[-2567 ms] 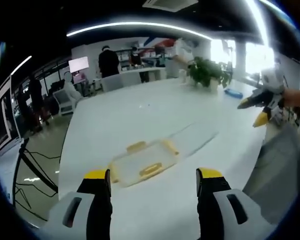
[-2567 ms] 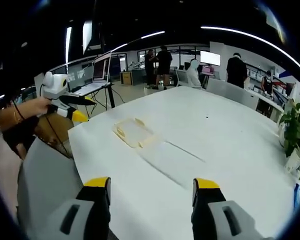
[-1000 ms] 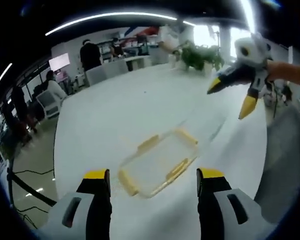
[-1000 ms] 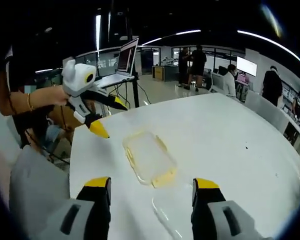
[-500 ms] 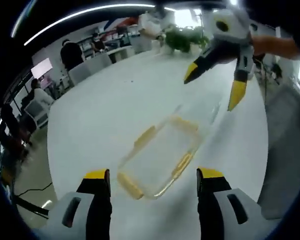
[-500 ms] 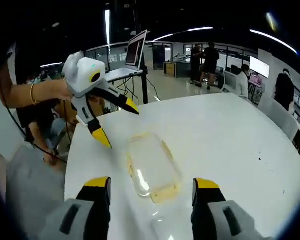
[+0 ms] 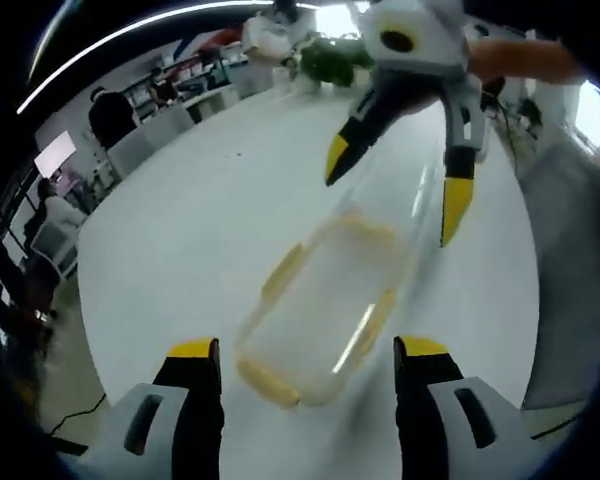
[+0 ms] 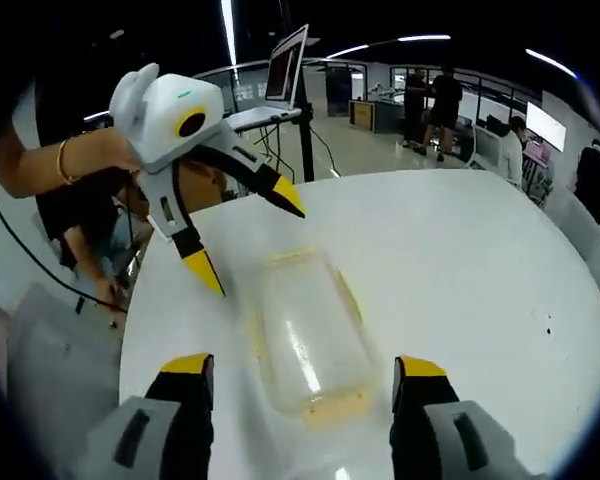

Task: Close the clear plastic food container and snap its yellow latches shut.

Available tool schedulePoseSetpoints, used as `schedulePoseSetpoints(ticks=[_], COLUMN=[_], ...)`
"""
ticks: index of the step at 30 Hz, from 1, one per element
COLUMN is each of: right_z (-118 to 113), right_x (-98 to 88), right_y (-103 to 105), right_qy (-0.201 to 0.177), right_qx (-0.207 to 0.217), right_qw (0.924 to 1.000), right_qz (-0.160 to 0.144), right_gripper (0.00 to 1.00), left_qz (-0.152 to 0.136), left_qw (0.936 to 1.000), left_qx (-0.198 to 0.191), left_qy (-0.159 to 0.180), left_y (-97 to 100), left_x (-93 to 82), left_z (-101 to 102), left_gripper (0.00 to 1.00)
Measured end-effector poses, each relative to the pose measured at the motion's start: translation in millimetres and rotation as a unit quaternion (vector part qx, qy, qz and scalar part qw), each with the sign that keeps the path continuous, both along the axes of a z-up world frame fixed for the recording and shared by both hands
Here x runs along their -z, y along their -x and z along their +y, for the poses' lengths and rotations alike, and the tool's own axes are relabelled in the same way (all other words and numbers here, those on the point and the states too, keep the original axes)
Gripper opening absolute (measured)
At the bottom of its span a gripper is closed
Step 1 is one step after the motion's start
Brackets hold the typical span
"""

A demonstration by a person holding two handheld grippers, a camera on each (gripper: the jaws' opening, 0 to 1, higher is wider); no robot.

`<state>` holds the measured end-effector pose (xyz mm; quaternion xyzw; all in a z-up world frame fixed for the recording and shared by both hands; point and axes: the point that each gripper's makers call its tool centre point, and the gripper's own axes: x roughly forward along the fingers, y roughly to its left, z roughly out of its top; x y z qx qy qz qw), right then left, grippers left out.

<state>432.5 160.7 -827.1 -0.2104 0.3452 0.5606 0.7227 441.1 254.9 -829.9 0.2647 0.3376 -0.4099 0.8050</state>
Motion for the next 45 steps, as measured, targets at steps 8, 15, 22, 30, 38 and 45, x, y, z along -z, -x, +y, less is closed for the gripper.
schedulePoseSetpoints(ticks=[8,15,22,30,38,45], right_z=[3.5,4.5,1.7,-0.7,-5.6,-17.8], right_x=[21.3,33.2,44.3,49.9,51.0,59.8], right_y=[-2.7,-5.9,-5.6,-8.9,-19.9,-19.1], right_qy=[0.040,0.060,0.086,0.109,0.127,0.153], right_qx=[-0.031,-0.038,-0.050,-0.064,-0.065,-0.075], right_qw=[0.9985,0.9971,0.9946,0.9920,0.9895,0.9853], right_qz=[0.019,0.027,0.030,0.009,-0.023,-0.015], right_gripper=[0.72,0.73,0.73,0.71,0.71,0.71], left_qz=[0.015,0.026,0.046,0.071,0.068,0.060], left_qw=[0.9997,0.9991,0.9979,0.9960,0.9946,0.9950], left_qx=[0.018,0.029,0.041,0.052,0.065,0.065], left_qy=[-0.004,-0.015,-0.021,-0.018,-0.044,-0.046], left_y=[-2.9,-6.0,-10.9,-13.4,-12.2,-16.5], left_x=[5.9,18.2,29.1,41.1,50.4,50.4], left_z=[-1.4,2.4,4.7,3.5,6.9,7.7], left_gripper=[0.68,0.67,0.68,0.68,0.68,0.66])
